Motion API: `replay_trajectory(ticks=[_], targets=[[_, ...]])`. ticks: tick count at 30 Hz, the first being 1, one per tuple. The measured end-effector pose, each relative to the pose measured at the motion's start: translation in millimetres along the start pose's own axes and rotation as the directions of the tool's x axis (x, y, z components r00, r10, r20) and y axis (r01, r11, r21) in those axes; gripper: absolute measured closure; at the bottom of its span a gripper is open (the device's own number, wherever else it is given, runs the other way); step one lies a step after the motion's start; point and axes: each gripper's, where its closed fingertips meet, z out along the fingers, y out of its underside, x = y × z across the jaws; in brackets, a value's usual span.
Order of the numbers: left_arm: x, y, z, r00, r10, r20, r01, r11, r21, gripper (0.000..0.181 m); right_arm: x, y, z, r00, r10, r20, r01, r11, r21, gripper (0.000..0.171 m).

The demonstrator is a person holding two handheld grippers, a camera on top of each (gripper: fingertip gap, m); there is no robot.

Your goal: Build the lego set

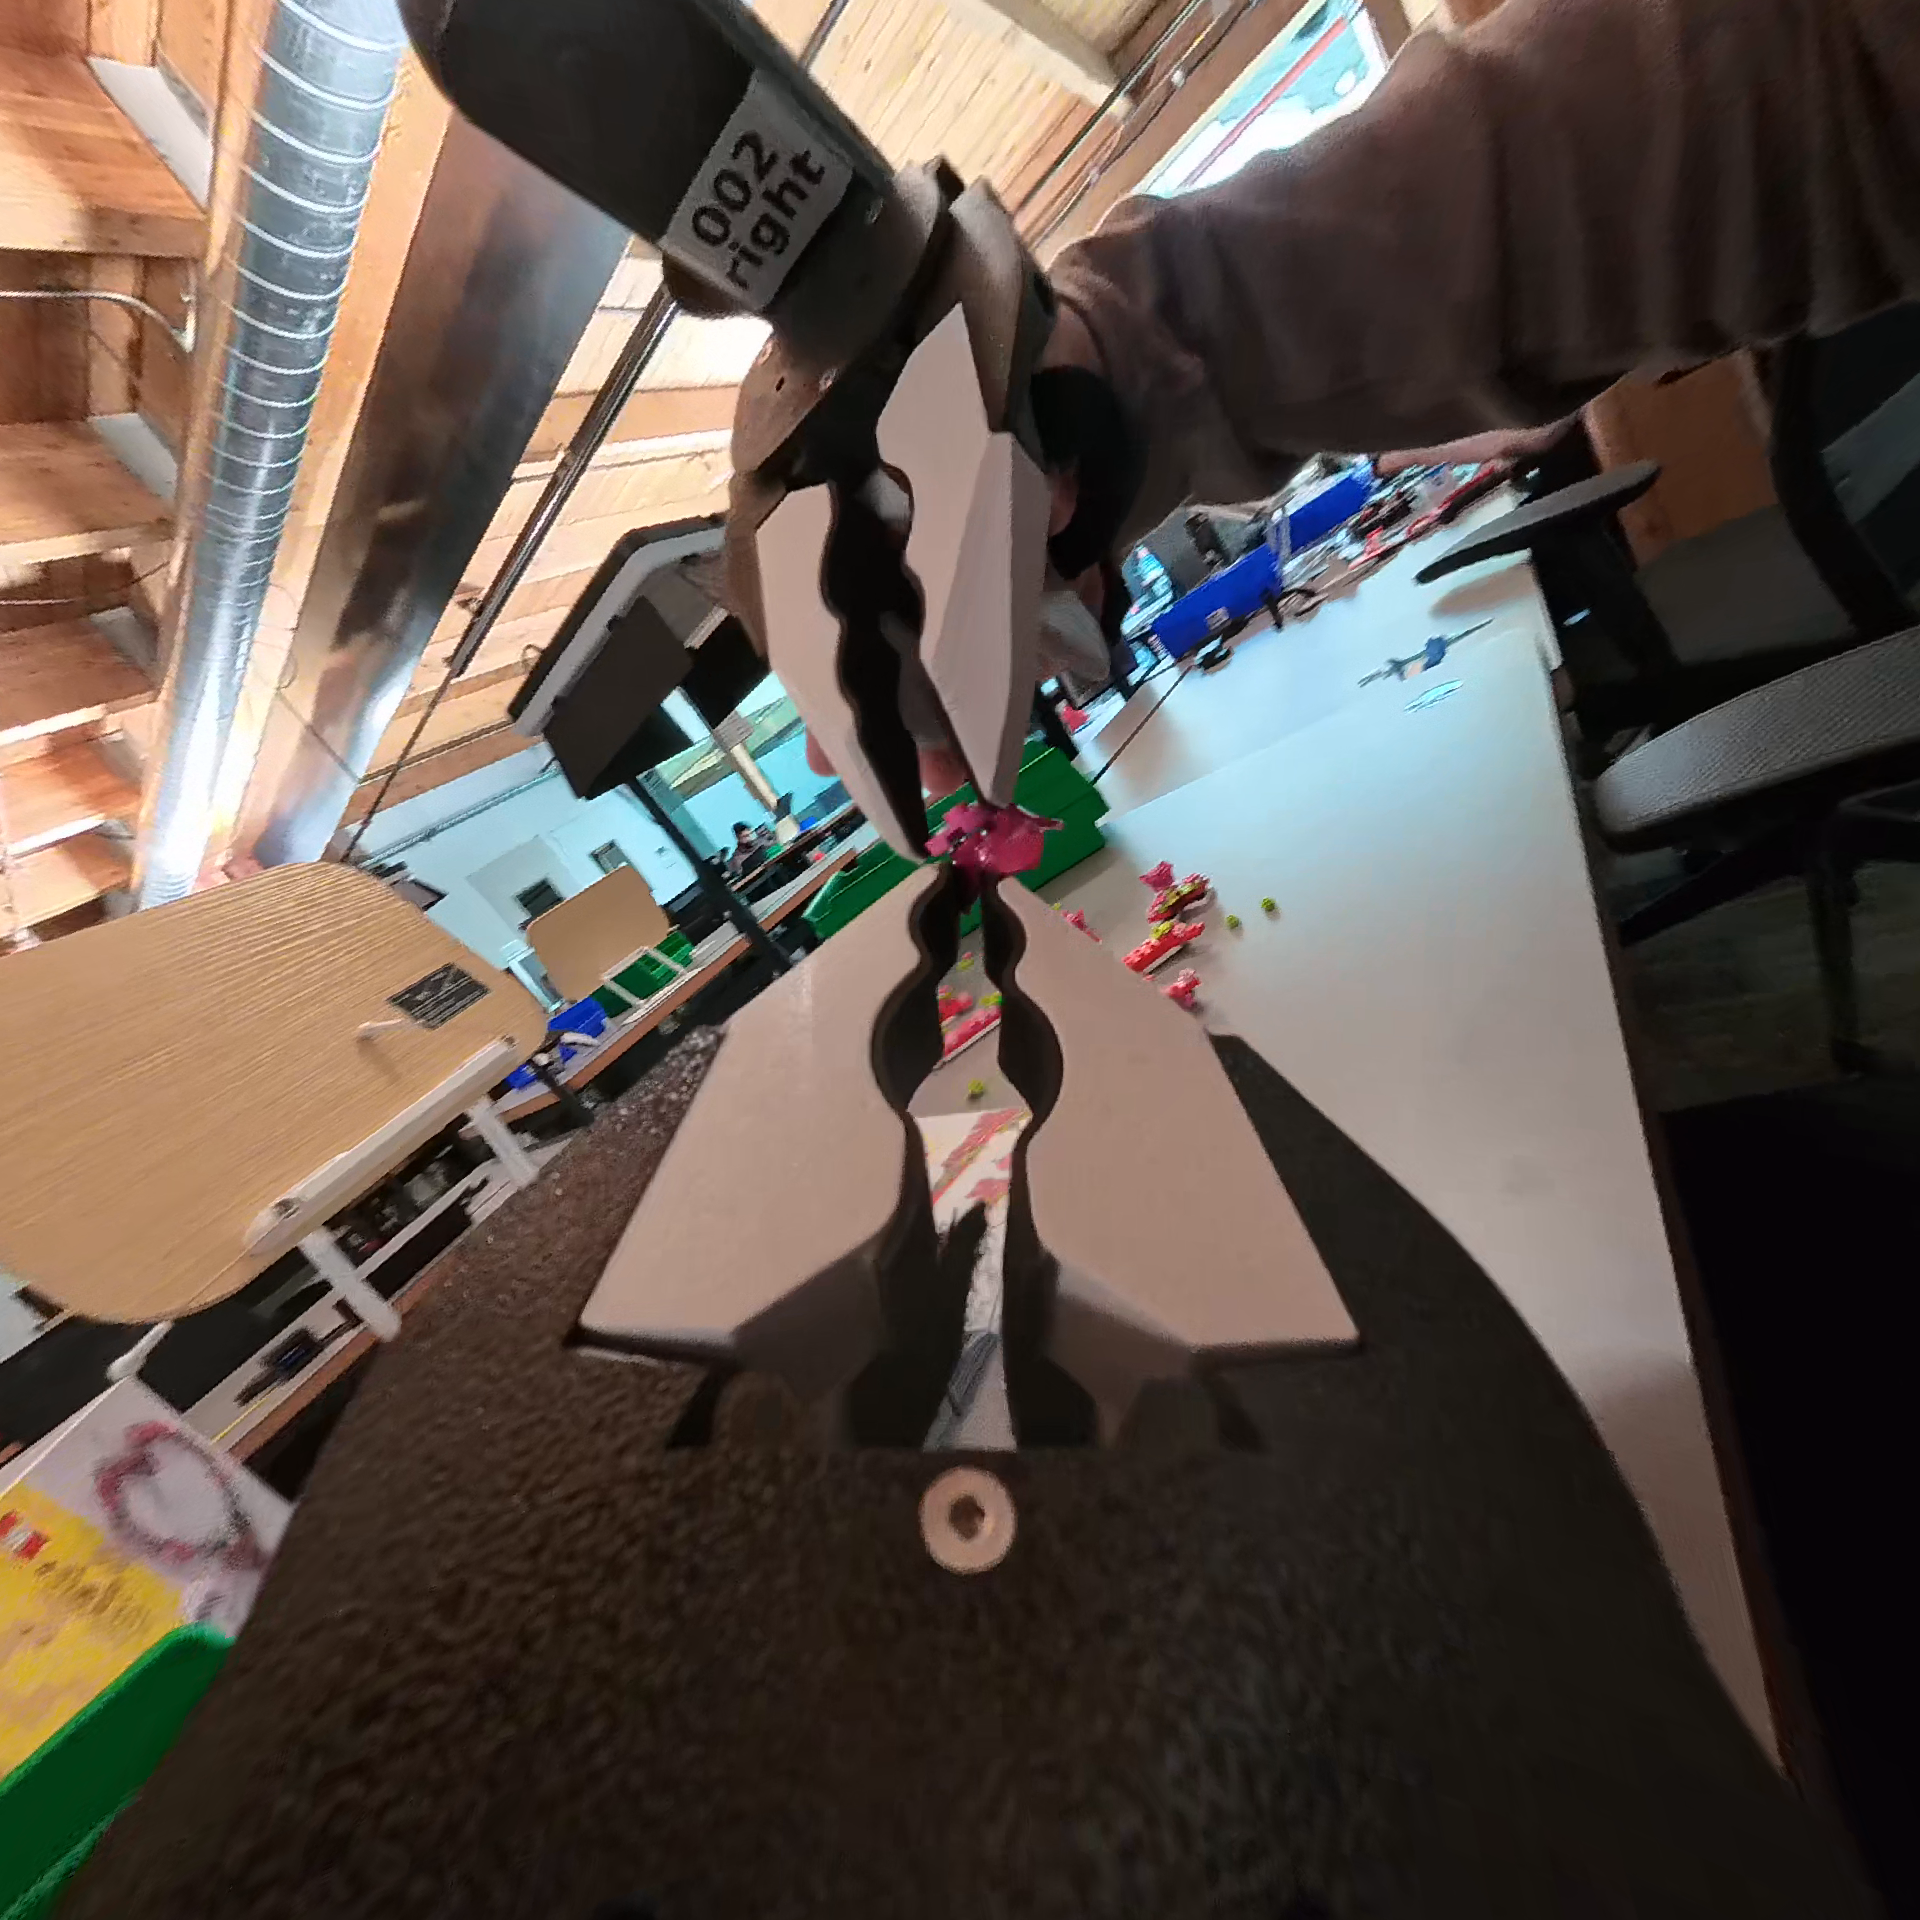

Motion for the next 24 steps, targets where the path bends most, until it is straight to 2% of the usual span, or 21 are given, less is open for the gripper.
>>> replay_trajectory(ticks=[8,24], targets=[[6.4,-3.7,0.1,0.999,0.012,-0.036,-0.011,1.000,0.022,0.180,-8.5,1.0,2.1,0.997,-0.039,0.064,0.043,0.997,-0.060,0.157],[2.7,-4.4,-1.2,1.000,0.025,-0.014,-0.025,0.999,0.027,0.180,-6.6,-2.6,1.8,0.997,-0.056,0.045,0.059,0.996,-0.071,0.155]])
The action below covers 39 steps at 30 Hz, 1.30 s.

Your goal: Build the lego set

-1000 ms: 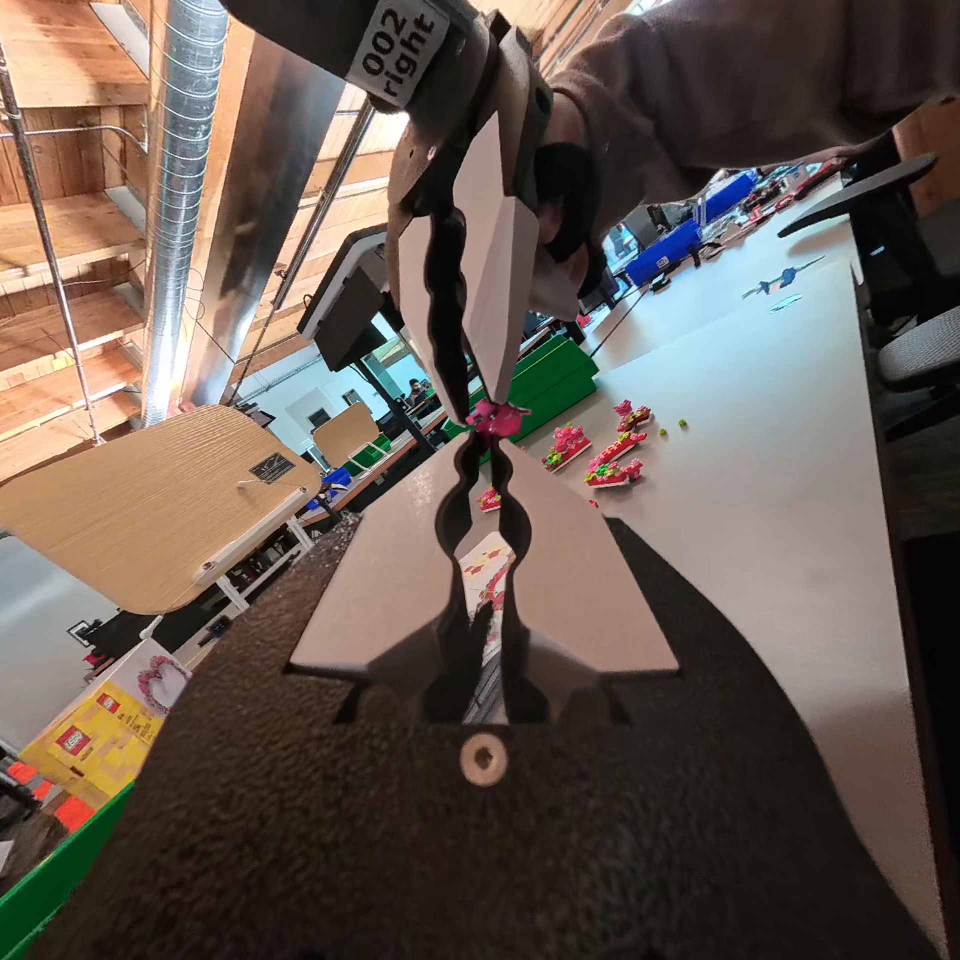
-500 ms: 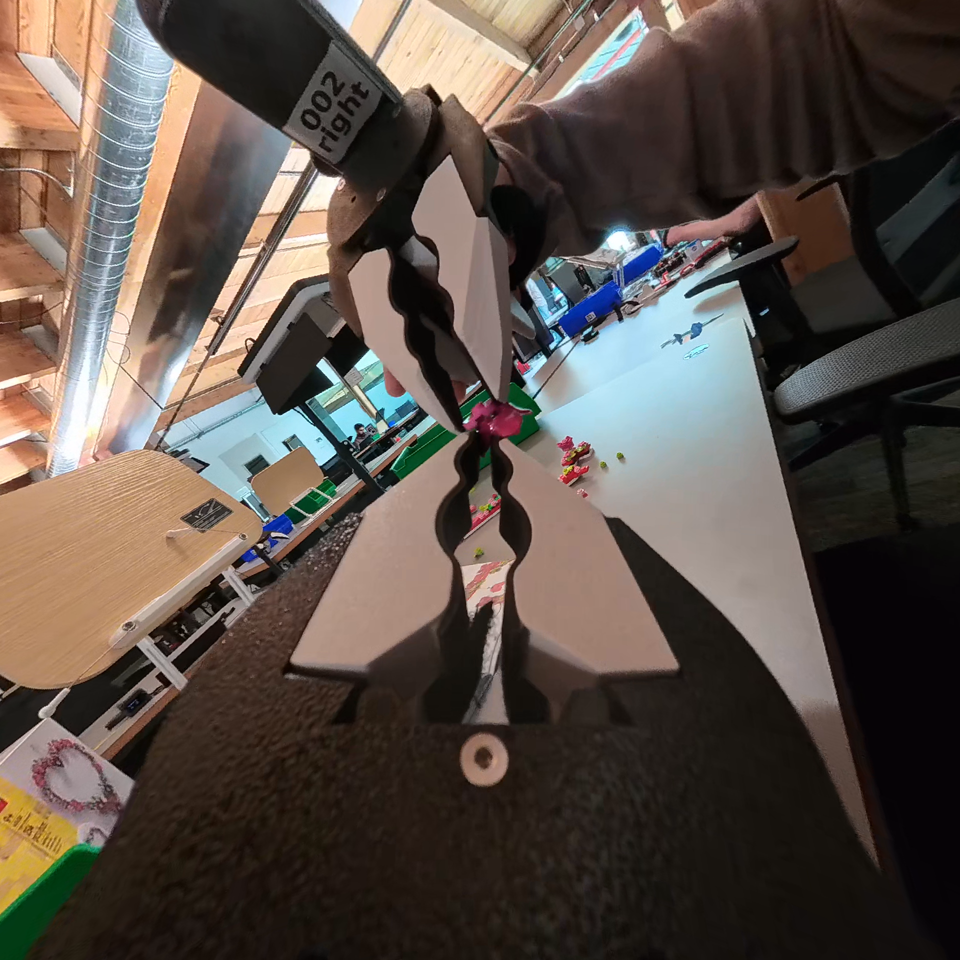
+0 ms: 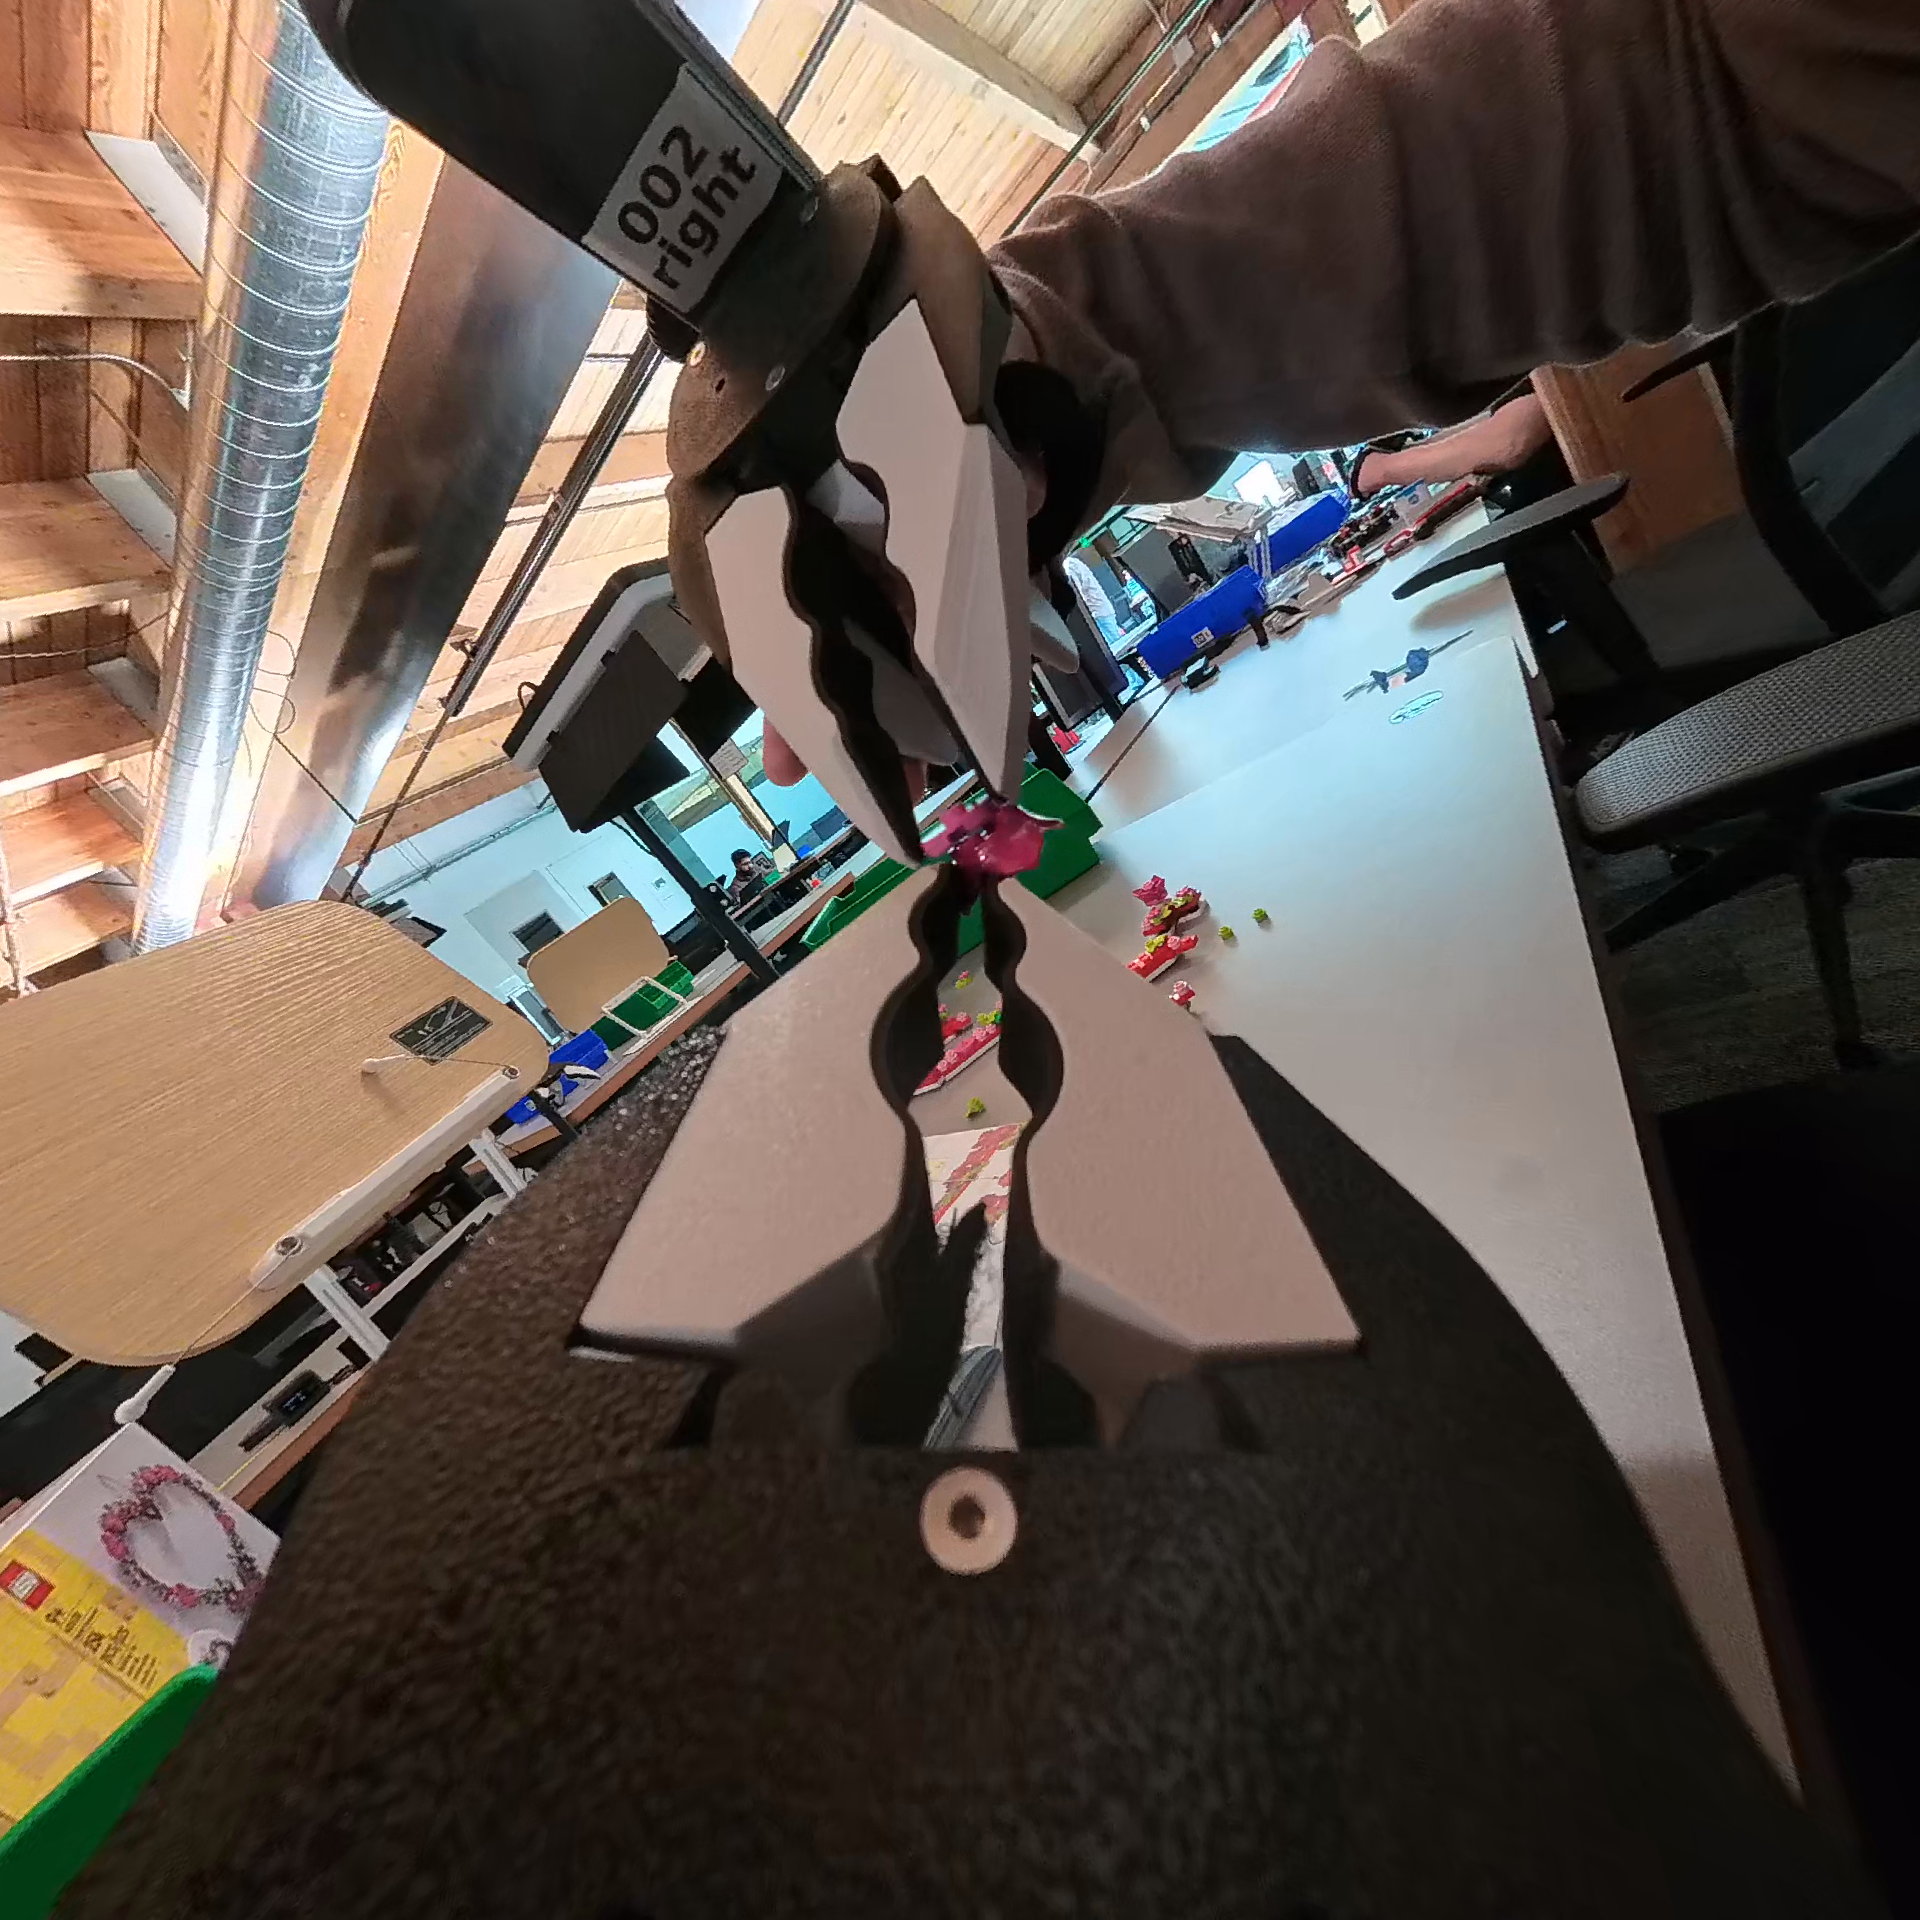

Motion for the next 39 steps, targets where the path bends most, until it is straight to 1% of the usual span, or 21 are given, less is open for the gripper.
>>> replay_trajectory(ticks=[18,23,28,31,33,35,37,39], targets=[[-0.7,-2.2,-0.8,1.000,0.024,0.017,-0.024,1.000,0.007,0.180,-5.4,-0.5,1.2,1.000,-0.005,0.003,0.005,1.000,0.008,0.151],[-1.0,-0.9,-1.0,1.000,0.021,0.018,-0.021,1.000,0.005,0.180,-5.9,0.0,2.8,1.000,-0.012,-0.004,0.012,1.000,0.015,0.148],[-4.6,1.6,-1.6,0.999,0.013,0.034,-0.013,1.000,-0.005,0.180,-1.7,0.9,2.8,0.998,-0.026,-0.056,0.028,0.999,0.033,0.143],[-8.2,5.8,-1.8,0.999,0.004,0.050,-0.003,1.000,-0.025,0.180,2.2,-0.1,2.5,0.989,-0.061,-0.138,0.069,0.996,0.053,0.140],[-11.1,9.0,-1.7,0.998,-0.004,0.061,0.006,0.999,-0.040,0.180,10.3,0.9,2.5,0.954,-0.138,-0.266,0.152,0.988,0.033,0.137],[-13.3,13.0,-1.7,0.998,-0.013,0.068,0.017,0.998,-0.059,0.180,16.9,4.0,3.6,0.872,-0.273,-0.406,0.279,0.959,-0.046,0.135],[-15.6,16.6,-2.1,0.997,-0.020,0.077,0.026,0.997,-0.073,0.180,19.7,7.6,6.5,0.757,-0.415,-0.505,0.387,0.907,-0.164,0.132],[-17.2,19.1,-2.3,0.996,-0.028,0.081,0.034,0.996,-0.082,0.180,20.4,11.9,10.8,0.625,-0.553,-0.551,0.467,0.831,-0.304,0.128]])
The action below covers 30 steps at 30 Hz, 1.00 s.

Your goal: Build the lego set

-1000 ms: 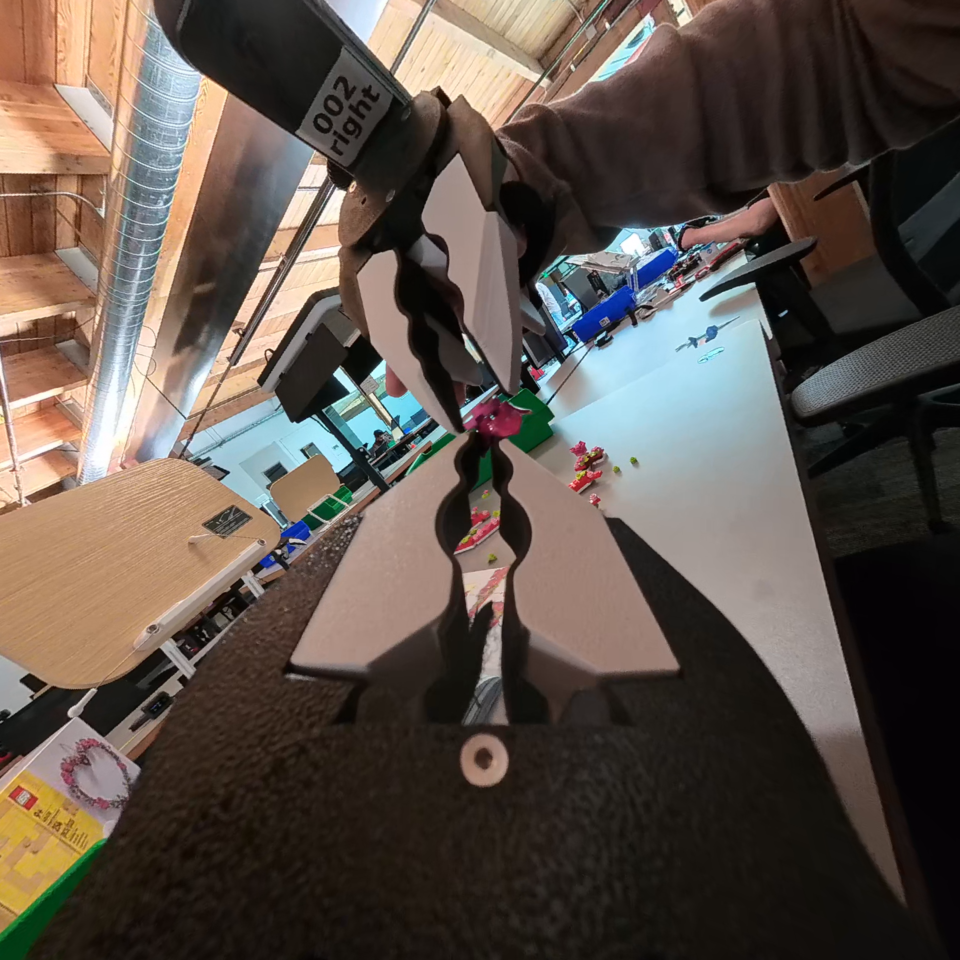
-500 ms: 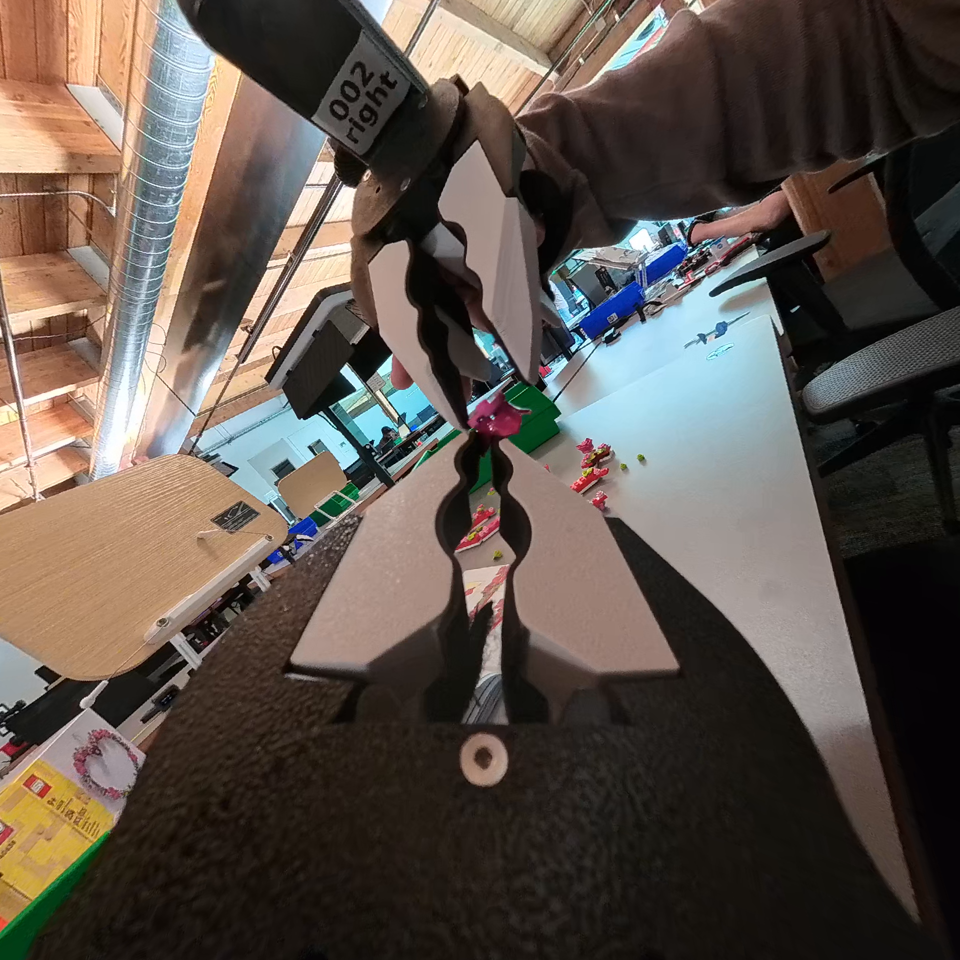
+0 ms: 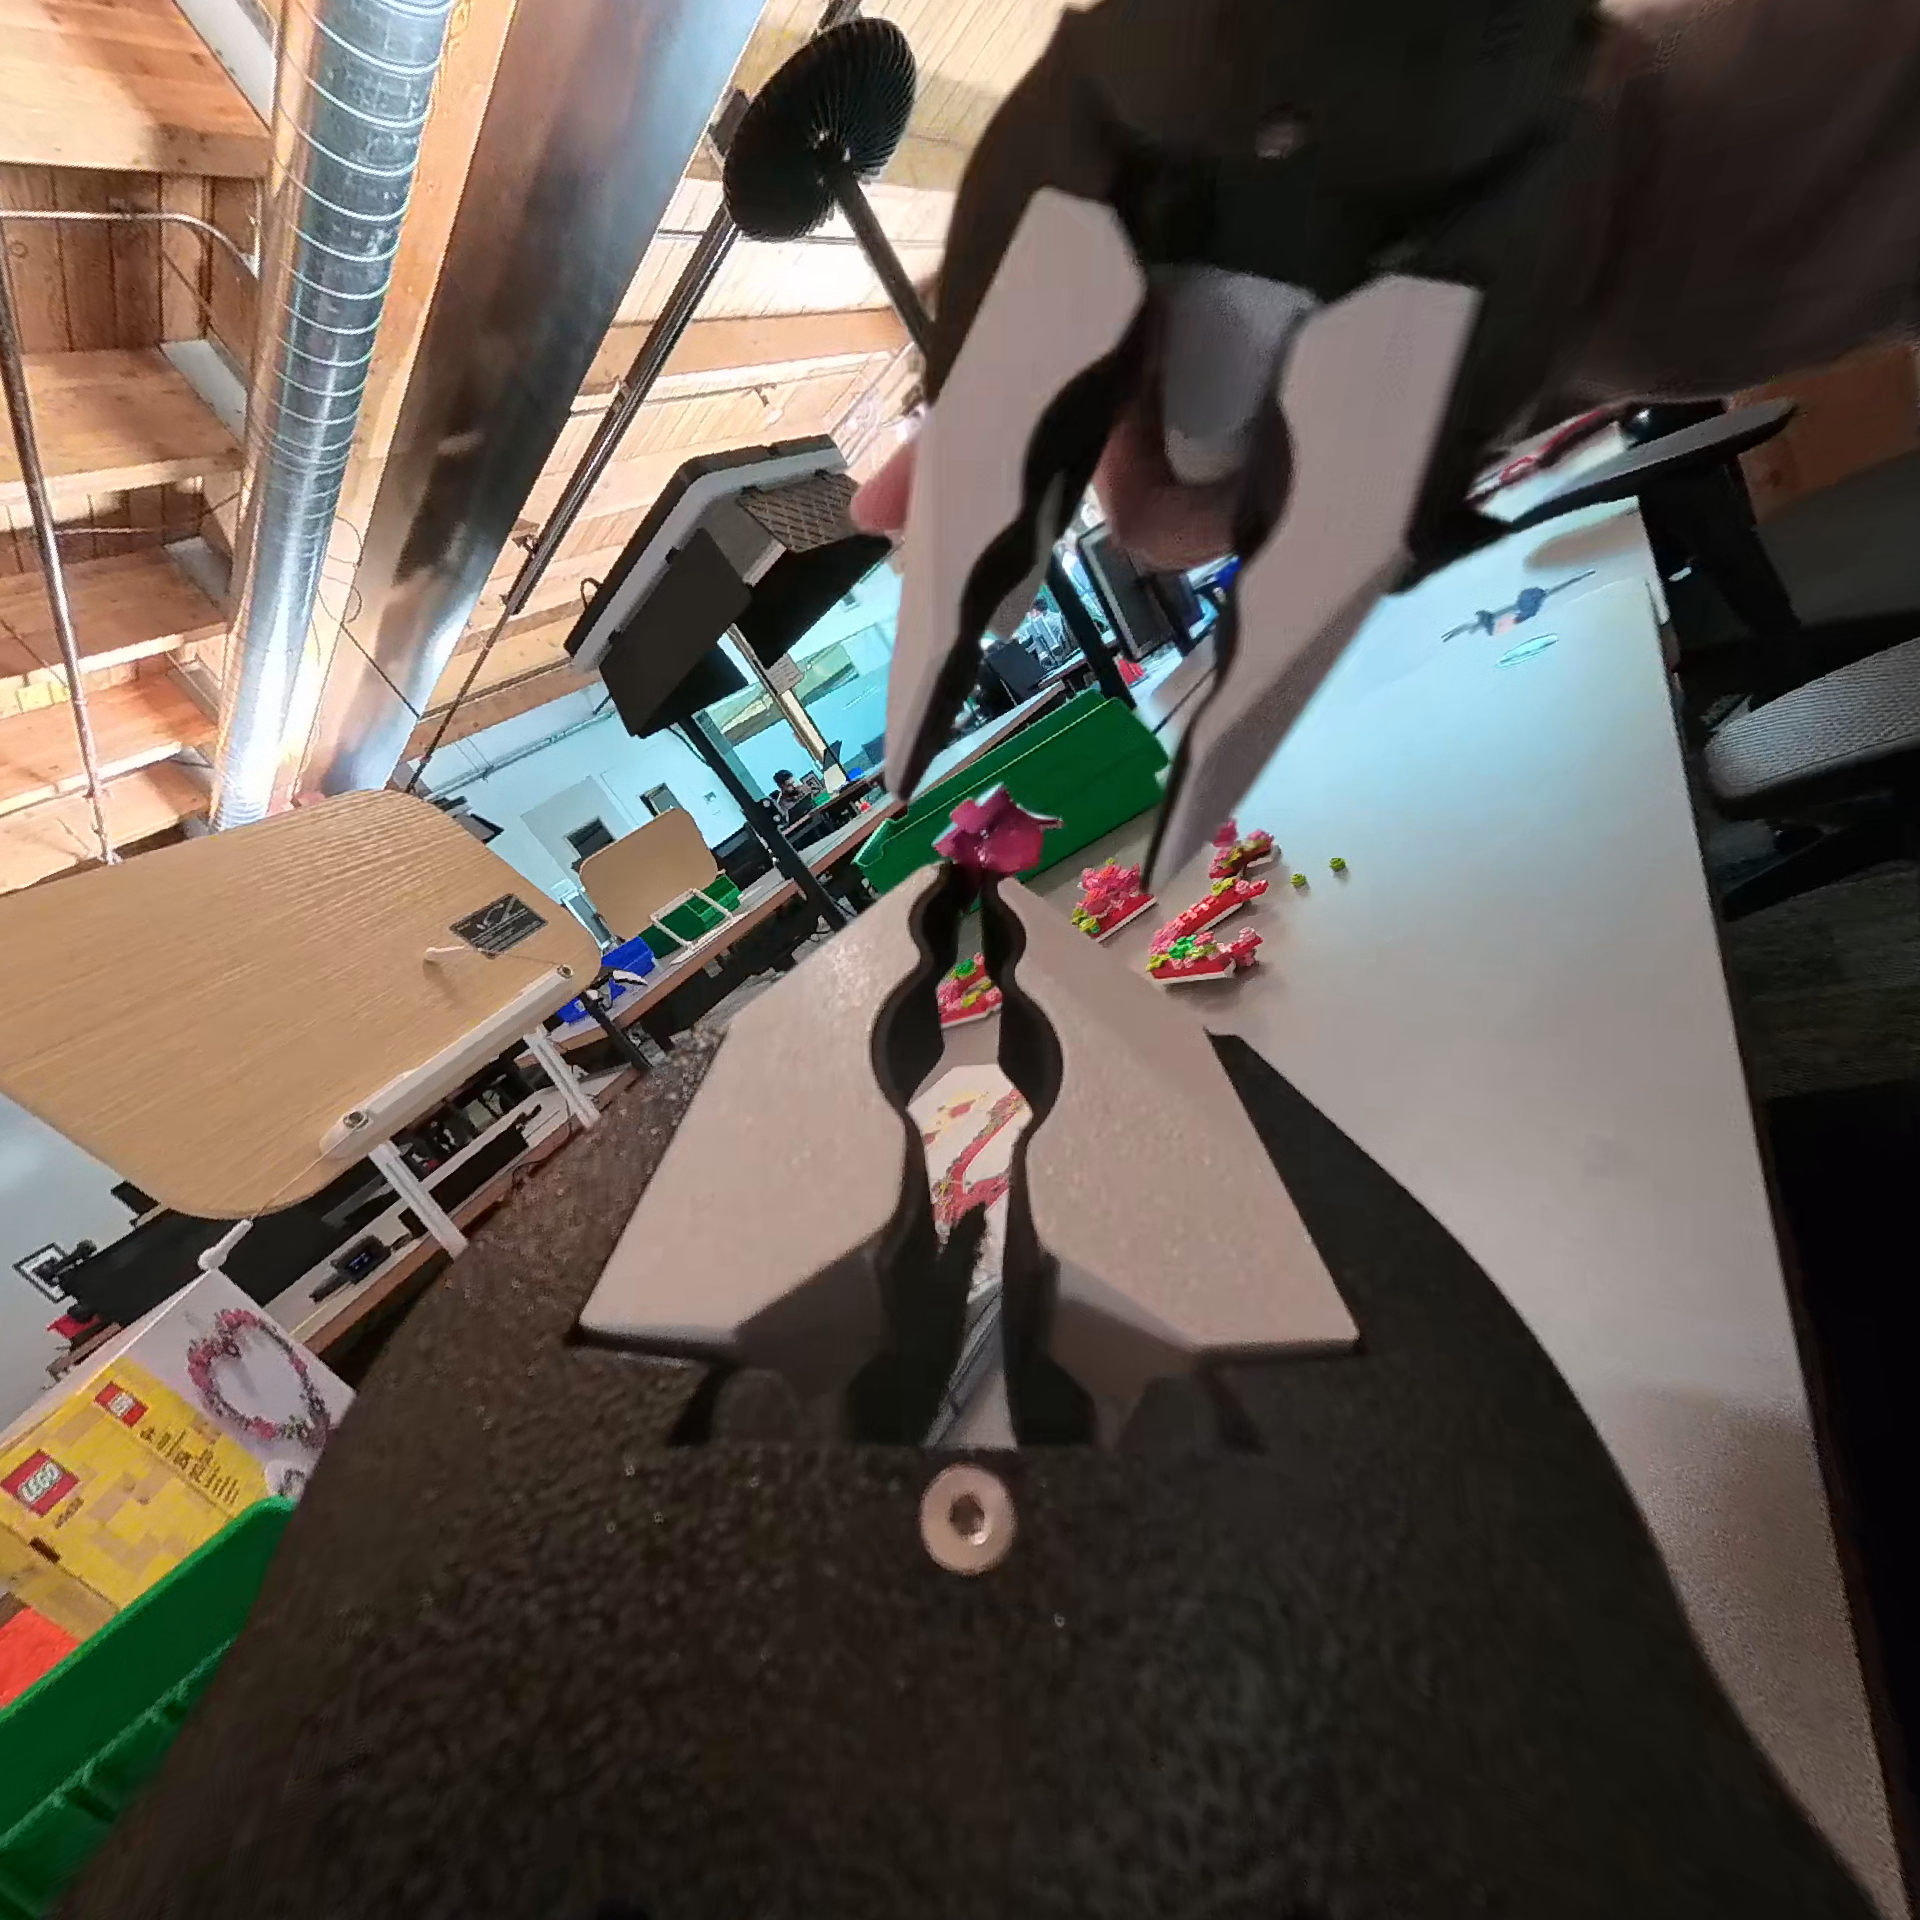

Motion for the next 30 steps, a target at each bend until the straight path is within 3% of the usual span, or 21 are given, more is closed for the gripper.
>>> replay_trajectory(ticks=[3,7,13,22,30], targets=[[-0.8,2.7,0.4,1.000,-0.009,0.002,0.009,1.000,-0.010,0.180,-0.8,-3.0,2.7,0.978,-0.165,-0.125,0.159,0.986,-0.054,0.129],[0.7,4.5,1.3,1.000,-0.012,-0.004,0.011,1.000,-0.017,0.180,0.0,2.9,6.0,0.937,-0.301,-0.180,0.277,0.950,-0.145,0.136],[2.2,4.8,1.6,1.000,-0.012,-0.011,0.012,1.000,-0.020,0.180,2.3,5.7,7.9,0.931,-0.305,-0.202,0.279,0.949,-0.145,0.151],[7.0,-1.5,-0.1,0.996,-0.058,-0.062,0.060,0.998,0.029,0.180,1.0,1.3,1.2,0.925,-0.310,-0.220,0.296,0.951,-0.095,0.155],[14.8,-1.0,2.3,0.992,-0.069,-0.103,0.070,0.997,0.015,0.181,-4.4,4.0,-2.7,0.884,-0.430,-0.181,0.410,0.901,-0.138,0.157]])
